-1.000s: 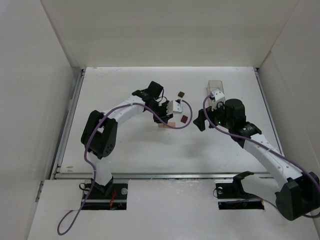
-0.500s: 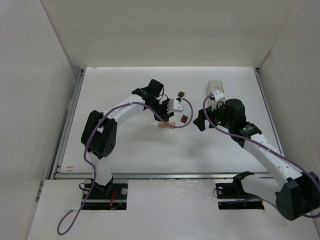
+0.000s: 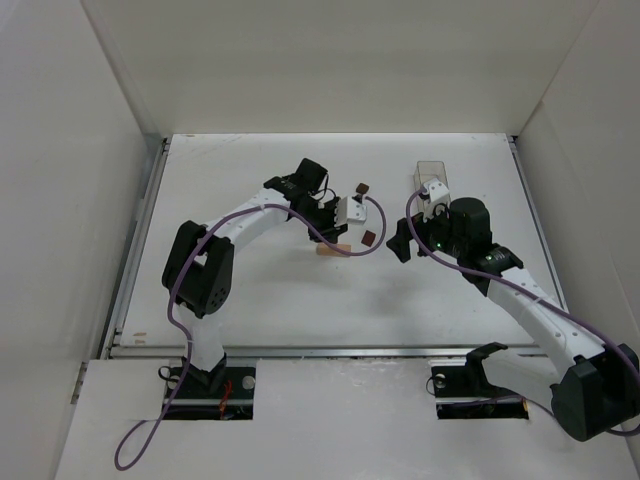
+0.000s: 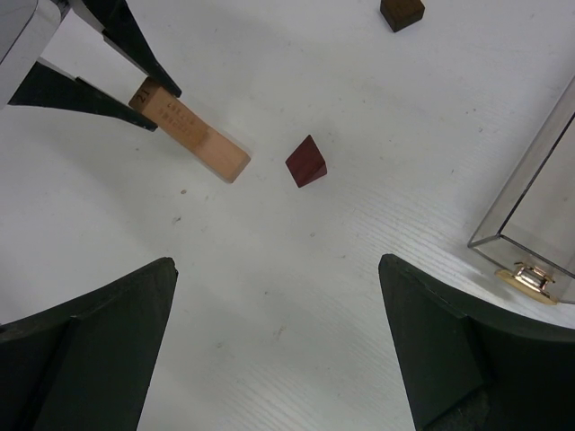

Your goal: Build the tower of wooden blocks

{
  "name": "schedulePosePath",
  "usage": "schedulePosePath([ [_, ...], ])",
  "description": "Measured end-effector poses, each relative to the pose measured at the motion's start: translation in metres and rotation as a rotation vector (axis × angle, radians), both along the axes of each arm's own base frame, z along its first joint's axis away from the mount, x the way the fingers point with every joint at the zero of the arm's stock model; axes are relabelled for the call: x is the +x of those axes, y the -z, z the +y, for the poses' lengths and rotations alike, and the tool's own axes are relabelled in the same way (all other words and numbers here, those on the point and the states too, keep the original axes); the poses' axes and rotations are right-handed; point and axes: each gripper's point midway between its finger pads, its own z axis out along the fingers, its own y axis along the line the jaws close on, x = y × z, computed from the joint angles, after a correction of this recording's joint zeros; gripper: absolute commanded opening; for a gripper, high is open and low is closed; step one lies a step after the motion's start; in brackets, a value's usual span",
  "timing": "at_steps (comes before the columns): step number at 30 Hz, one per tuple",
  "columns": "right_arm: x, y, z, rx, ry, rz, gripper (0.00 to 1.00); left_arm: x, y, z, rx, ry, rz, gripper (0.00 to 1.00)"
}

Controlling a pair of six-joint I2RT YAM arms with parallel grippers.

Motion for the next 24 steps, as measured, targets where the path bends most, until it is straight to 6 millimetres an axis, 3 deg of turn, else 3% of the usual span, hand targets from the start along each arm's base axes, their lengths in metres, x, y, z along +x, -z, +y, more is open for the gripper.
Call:
schedulePosePath([
  [24, 0.0001, 0.0002, -0.0003, -0.006, -0.003, -0.004, 1.0, -0.0003, 0.005, 0.0015, 0.007, -0.009, 0.005, 0.1],
])
